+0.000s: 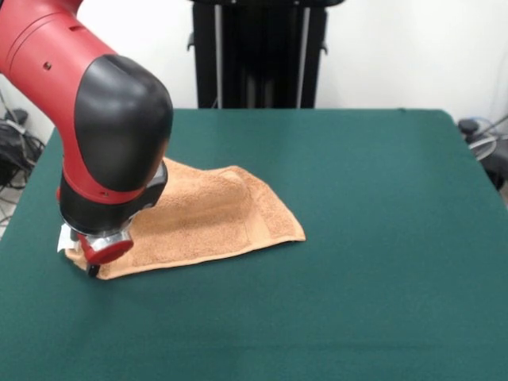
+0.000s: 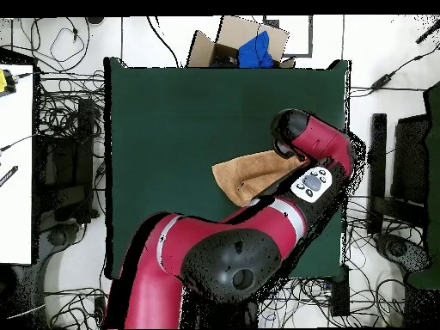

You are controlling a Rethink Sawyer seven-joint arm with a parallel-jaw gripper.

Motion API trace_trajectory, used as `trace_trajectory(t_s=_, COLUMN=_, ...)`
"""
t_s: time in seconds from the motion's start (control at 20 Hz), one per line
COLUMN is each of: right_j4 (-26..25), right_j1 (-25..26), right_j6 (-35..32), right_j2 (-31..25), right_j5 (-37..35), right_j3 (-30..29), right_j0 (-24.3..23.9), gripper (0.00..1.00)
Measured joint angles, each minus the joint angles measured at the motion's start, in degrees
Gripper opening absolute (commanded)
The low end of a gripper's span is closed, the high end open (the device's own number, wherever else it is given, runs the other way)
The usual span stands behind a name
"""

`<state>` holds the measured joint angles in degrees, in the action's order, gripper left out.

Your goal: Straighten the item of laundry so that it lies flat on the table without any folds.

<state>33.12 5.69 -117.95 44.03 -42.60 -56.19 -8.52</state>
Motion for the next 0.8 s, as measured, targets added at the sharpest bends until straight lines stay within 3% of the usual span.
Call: trace_trajectory(t_s=0.8, right_j4=-2.91, right_j1=0.32, right_j6=0.0, right_j2=0.42, right_j5=-1.79, right_j3=1.98, right_j0=-0.17, gripper=1.0)
